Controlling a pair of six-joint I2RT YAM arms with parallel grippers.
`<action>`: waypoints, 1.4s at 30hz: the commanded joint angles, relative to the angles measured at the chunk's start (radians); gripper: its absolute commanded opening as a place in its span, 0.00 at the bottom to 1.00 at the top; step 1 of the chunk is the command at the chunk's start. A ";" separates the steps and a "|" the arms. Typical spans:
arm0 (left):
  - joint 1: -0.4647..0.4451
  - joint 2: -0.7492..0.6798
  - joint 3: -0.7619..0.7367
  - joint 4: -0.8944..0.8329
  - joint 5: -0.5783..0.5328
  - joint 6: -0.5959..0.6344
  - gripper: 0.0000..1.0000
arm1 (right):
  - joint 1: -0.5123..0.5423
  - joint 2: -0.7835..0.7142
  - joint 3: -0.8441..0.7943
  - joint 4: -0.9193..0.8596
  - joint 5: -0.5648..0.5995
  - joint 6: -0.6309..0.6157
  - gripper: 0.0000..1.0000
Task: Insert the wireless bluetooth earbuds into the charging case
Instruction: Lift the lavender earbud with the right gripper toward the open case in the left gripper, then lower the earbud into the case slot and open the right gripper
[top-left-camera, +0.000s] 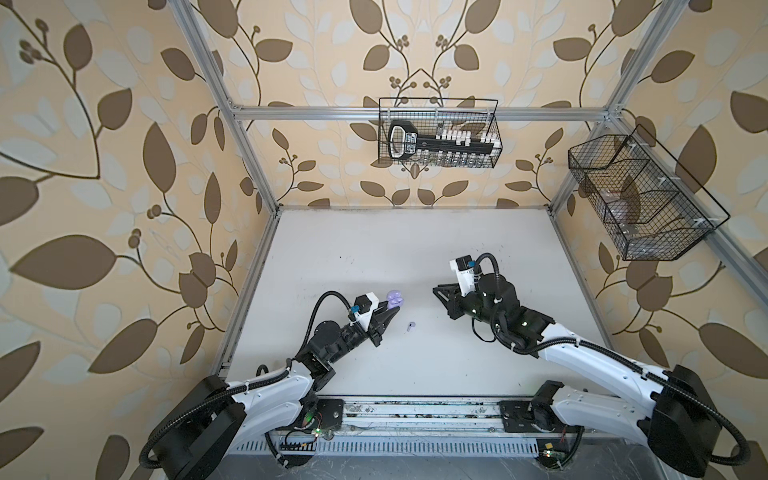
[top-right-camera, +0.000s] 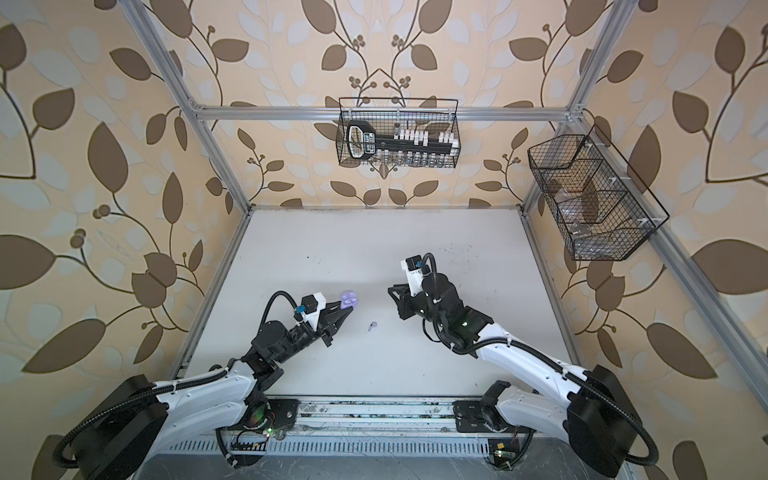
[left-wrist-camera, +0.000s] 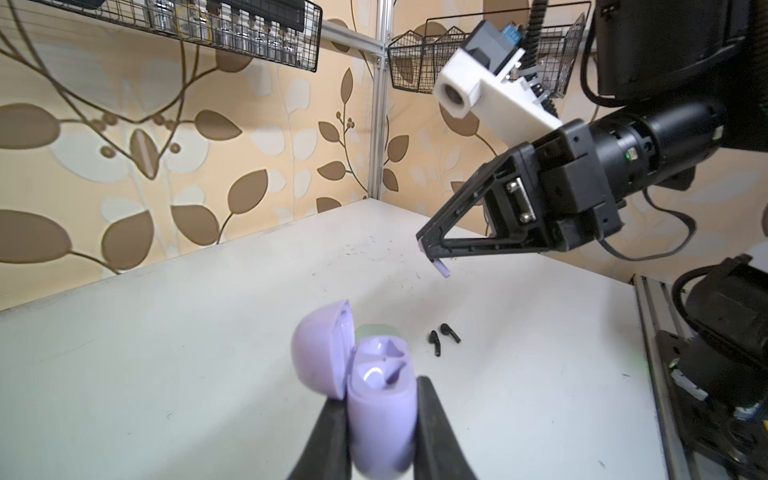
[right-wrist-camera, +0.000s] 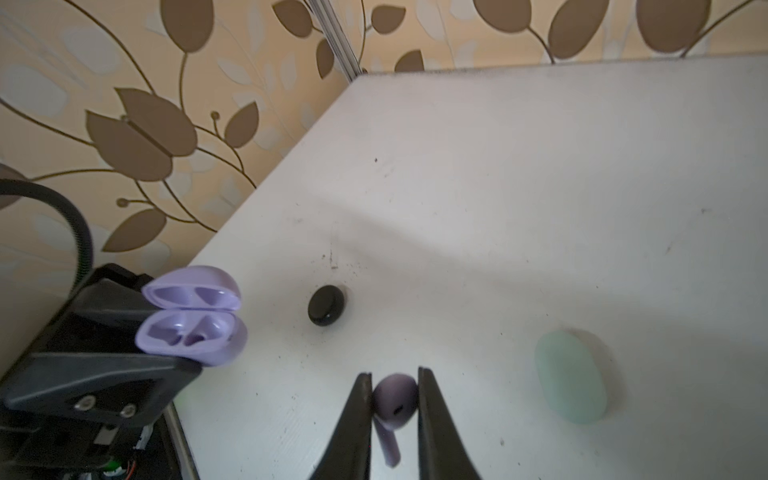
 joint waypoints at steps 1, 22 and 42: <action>0.004 0.010 0.045 0.101 0.084 -0.023 0.00 | 0.071 -0.070 -0.038 0.135 0.029 0.017 0.17; 0.003 0.036 0.042 0.236 0.271 -0.052 0.00 | 0.393 -0.062 -0.118 0.573 0.221 -0.022 0.14; 0.003 -0.005 0.034 0.244 0.282 -0.071 0.00 | 0.416 0.076 -0.126 0.667 0.312 0.007 0.15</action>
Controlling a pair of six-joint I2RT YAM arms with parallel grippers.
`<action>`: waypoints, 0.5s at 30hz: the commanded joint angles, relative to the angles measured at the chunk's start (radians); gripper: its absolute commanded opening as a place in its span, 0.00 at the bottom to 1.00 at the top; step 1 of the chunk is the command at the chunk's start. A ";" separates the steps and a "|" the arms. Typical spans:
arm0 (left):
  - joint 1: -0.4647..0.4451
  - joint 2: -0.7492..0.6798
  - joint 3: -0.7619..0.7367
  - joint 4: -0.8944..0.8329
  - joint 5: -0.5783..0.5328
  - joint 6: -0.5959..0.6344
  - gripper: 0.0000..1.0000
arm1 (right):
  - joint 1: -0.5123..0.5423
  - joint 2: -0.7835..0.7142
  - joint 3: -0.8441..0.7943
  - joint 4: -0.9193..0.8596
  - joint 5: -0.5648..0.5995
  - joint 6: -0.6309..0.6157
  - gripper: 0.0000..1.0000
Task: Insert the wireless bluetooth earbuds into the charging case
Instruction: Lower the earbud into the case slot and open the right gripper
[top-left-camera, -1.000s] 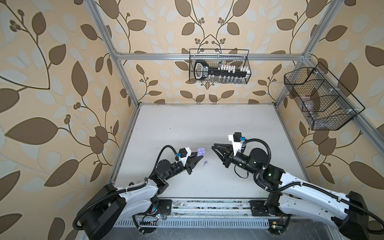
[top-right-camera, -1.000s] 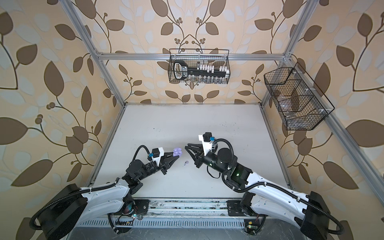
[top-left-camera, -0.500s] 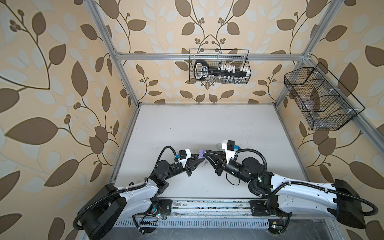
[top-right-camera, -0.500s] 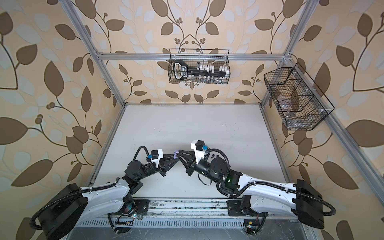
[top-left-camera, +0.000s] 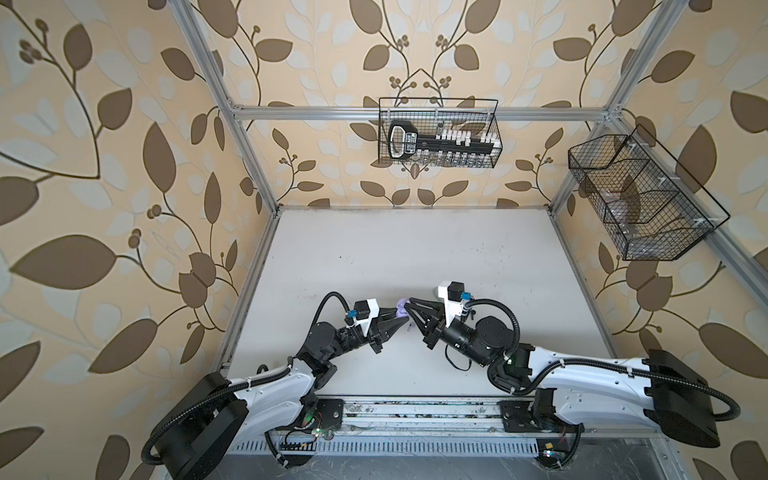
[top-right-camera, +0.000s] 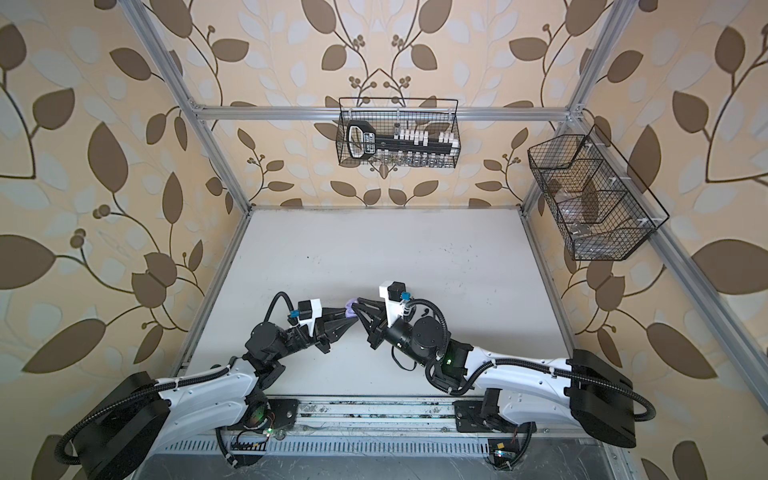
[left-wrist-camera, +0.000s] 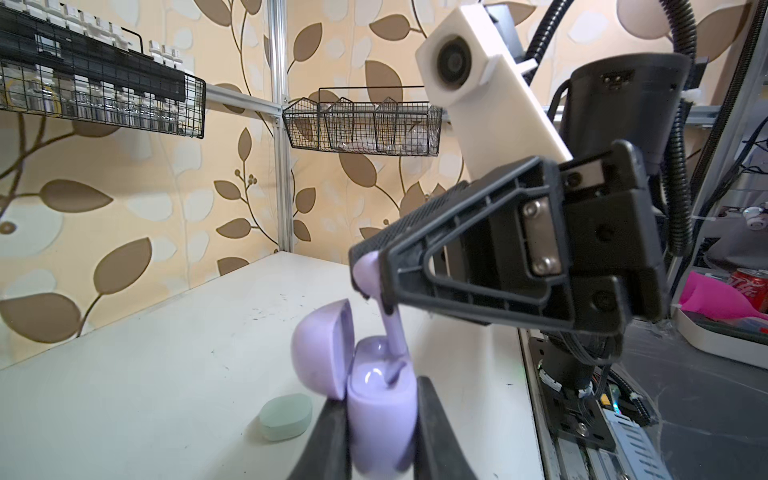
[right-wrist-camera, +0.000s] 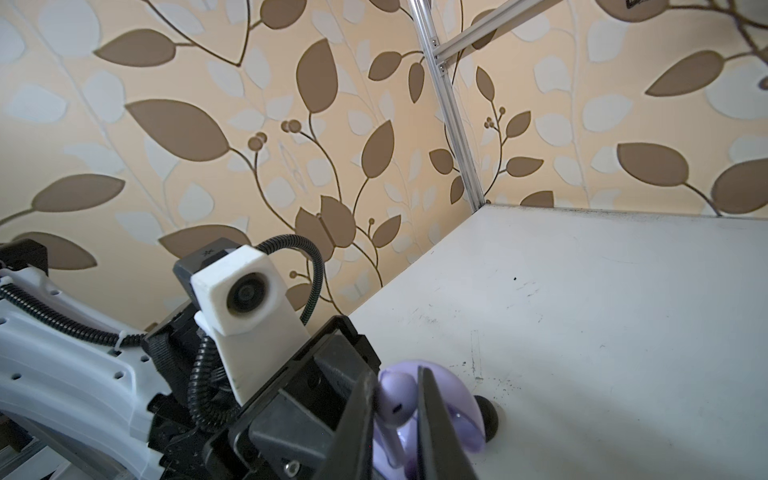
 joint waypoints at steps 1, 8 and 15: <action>0.003 -0.019 0.020 0.070 0.017 0.001 0.00 | 0.007 0.012 0.005 0.045 0.021 0.007 0.15; 0.003 -0.028 0.019 0.063 0.011 0.002 0.00 | 0.010 0.023 0.000 0.059 0.023 0.020 0.15; 0.003 -0.037 0.016 0.061 0.004 0.005 0.00 | 0.017 0.044 0.002 0.068 0.026 0.024 0.16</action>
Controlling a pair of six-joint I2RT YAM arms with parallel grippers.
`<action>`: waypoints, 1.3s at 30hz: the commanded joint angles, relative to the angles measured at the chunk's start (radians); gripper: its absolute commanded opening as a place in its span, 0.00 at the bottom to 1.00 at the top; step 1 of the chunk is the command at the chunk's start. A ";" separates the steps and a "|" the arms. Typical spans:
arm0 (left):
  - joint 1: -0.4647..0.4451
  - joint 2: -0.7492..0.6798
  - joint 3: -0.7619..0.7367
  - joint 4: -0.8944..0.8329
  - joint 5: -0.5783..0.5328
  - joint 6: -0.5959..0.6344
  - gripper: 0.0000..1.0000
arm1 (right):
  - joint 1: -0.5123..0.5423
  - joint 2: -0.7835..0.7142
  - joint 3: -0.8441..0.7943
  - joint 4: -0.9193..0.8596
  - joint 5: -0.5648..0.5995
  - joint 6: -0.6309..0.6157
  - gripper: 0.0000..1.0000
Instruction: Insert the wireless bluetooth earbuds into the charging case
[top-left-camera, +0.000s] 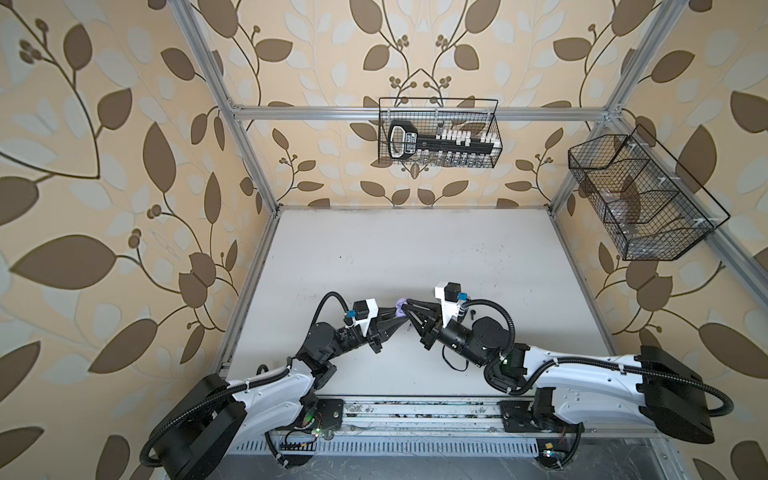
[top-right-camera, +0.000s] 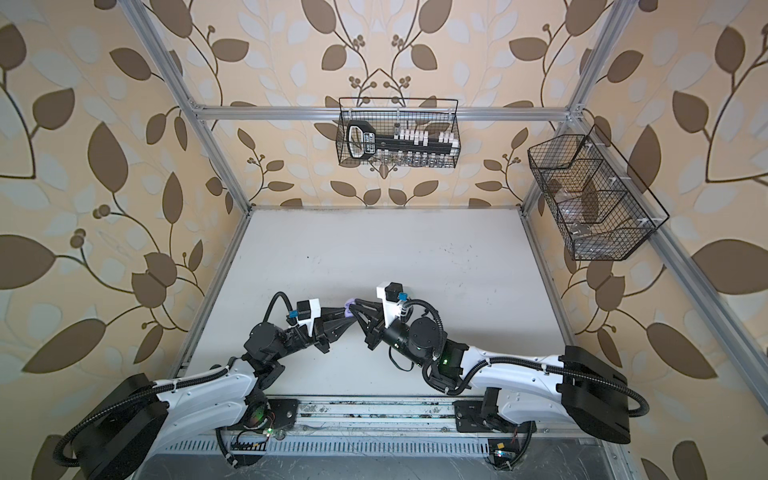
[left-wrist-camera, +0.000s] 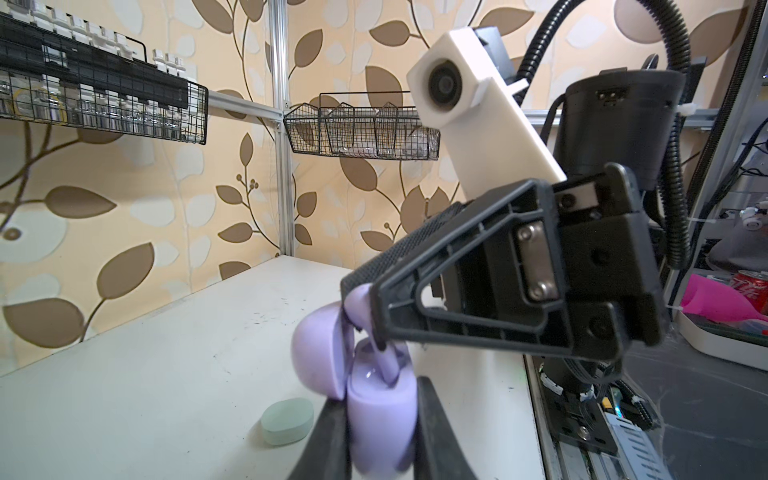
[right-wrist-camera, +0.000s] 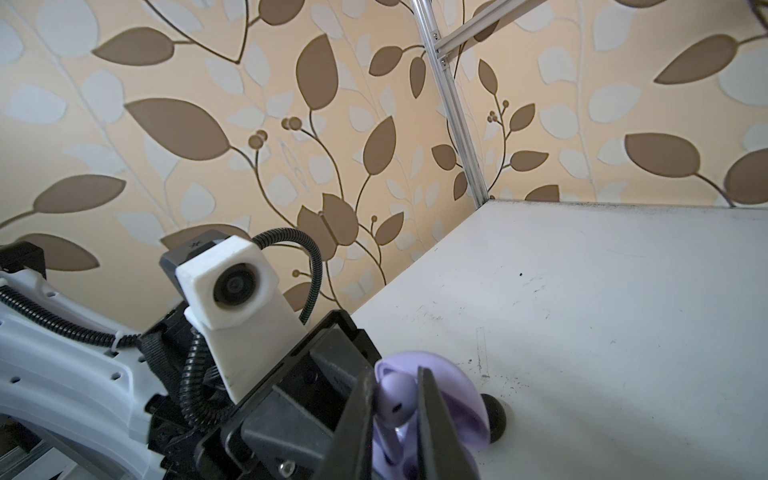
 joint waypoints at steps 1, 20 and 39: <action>0.003 -0.023 0.016 0.061 0.005 0.003 0.00 | 0.008 0.011 0.001 0.034 0.027 0.012 0.17; 0.002 -0.055 -0.002 0.057 -0.017 0.021 0.00 | 0.024 -0.022 -0.047 0.018 0.080 0.010 0.26; 0.003 -0.040 0.022 -0.064 -0.023 0.111 0.00 | 0.023 -0.311 0.044 -0.389 0.144 -0.212 0.50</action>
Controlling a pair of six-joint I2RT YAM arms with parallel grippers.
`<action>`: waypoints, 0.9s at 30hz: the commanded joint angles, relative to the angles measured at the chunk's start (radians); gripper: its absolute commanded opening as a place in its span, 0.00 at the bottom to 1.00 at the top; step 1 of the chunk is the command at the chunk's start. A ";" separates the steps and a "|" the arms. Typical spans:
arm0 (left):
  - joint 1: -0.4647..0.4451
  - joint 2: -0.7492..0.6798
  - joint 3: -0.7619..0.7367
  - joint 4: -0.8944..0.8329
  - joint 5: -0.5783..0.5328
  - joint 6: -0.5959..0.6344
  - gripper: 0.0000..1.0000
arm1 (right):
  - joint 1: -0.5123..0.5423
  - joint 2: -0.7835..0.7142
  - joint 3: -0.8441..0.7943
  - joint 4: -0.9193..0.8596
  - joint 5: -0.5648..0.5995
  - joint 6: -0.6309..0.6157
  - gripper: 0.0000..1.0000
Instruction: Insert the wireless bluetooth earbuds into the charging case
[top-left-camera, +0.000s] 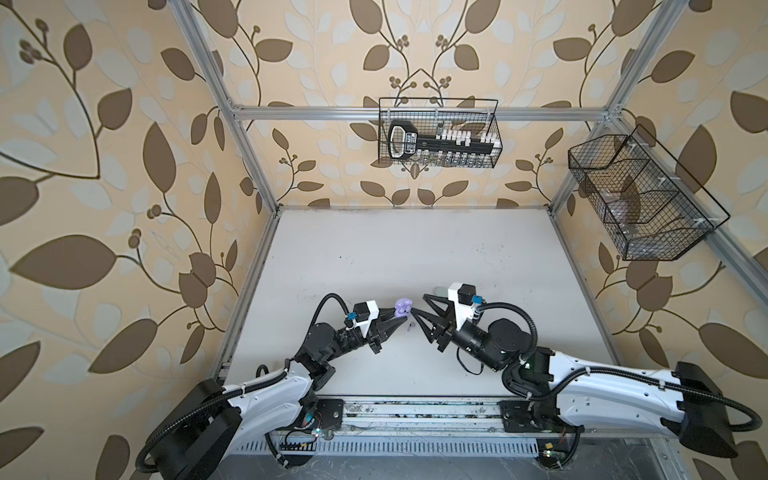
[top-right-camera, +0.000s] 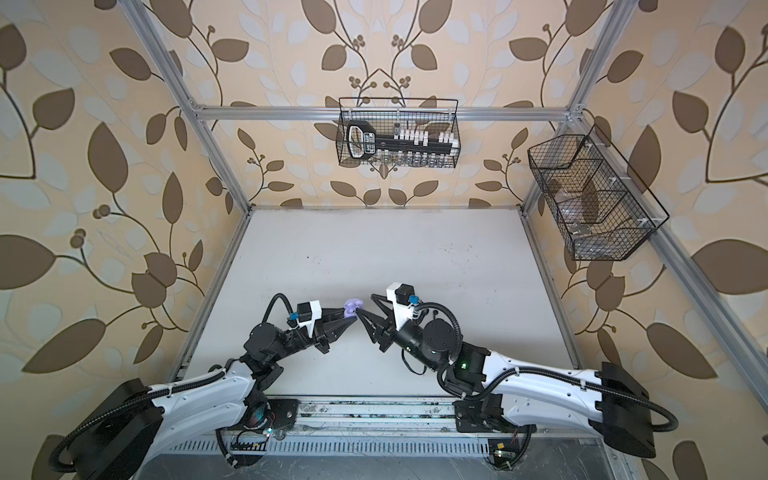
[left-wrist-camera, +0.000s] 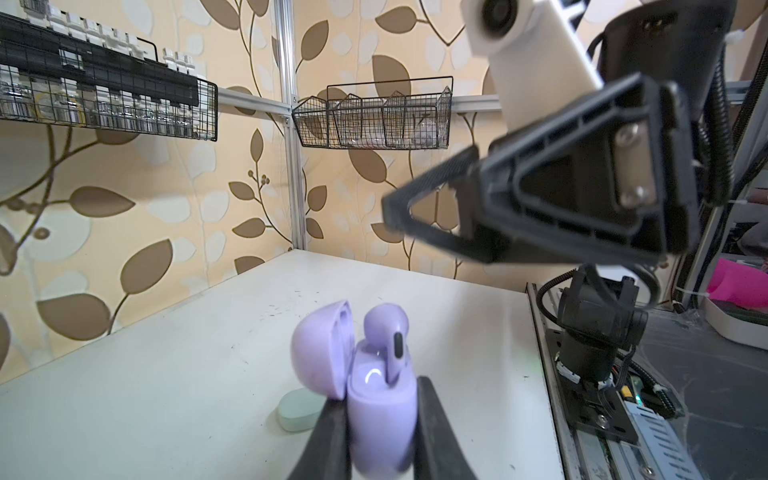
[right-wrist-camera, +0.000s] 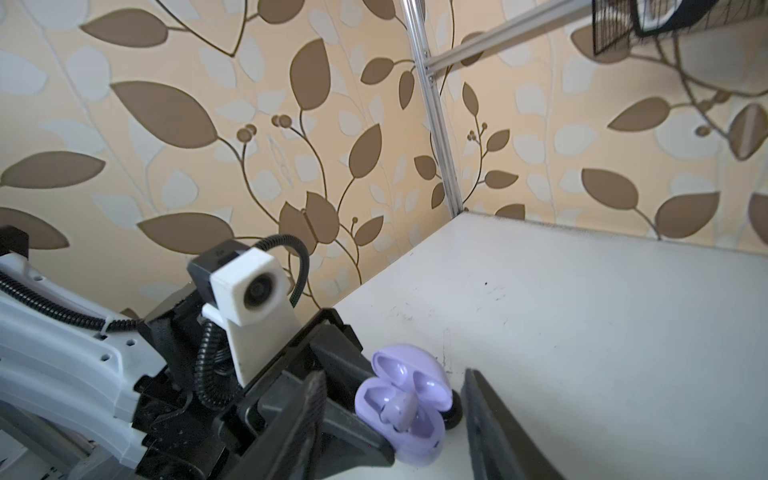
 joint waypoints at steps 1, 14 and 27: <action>0.003 -0.003 0.028 0.005 0.001 0.052 0.00 | 0.001 -0.078 0.001 -0.117 0.087 -0.068 0.48; 0.003 0.014 0.048 -0.037 0.025 0.079 0.00 | -0.069 0.047 -0.020 -0.091 -0.012 0.017 0.27; 0.003 0.010 0.061 -0.054 0.059 0.090 0.00 | -0.100 0.088 -0.015 -0.087 -0.070 0.056 0.24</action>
